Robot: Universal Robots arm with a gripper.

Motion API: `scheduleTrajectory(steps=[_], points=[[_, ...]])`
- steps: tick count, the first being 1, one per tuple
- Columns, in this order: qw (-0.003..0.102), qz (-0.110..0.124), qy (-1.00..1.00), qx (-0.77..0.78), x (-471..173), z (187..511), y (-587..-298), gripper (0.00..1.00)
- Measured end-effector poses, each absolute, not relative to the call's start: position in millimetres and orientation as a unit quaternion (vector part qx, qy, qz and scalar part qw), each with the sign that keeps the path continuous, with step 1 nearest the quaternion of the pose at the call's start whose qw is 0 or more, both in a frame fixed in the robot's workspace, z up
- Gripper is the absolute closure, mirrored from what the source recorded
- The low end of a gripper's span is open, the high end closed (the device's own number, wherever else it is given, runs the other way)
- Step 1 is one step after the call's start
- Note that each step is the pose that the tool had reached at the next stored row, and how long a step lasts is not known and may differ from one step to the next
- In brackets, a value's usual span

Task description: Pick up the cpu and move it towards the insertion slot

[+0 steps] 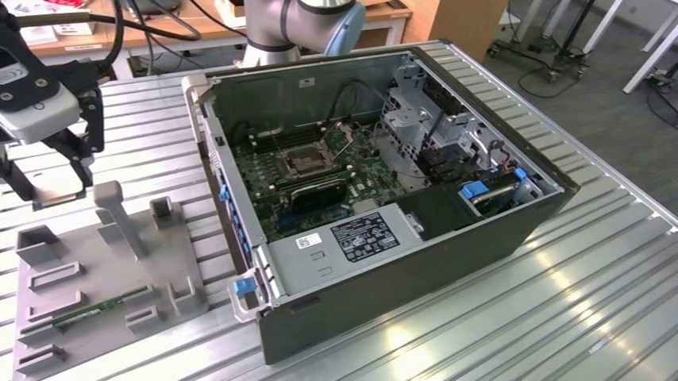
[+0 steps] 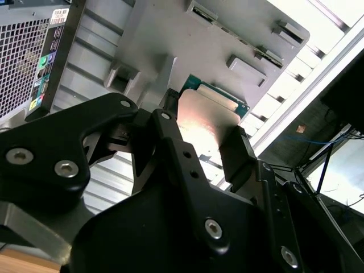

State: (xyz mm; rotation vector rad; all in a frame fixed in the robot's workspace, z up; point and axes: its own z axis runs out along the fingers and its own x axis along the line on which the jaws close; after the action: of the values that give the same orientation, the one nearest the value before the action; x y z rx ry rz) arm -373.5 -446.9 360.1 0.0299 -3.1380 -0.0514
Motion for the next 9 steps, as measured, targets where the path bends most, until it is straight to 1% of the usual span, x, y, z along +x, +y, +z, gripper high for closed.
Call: scheduleTrajectory(steps=[9], points=[[0.002, -0.016, -1.0, 0.01, -364.9, 360.1, -446.9, 0.46]])
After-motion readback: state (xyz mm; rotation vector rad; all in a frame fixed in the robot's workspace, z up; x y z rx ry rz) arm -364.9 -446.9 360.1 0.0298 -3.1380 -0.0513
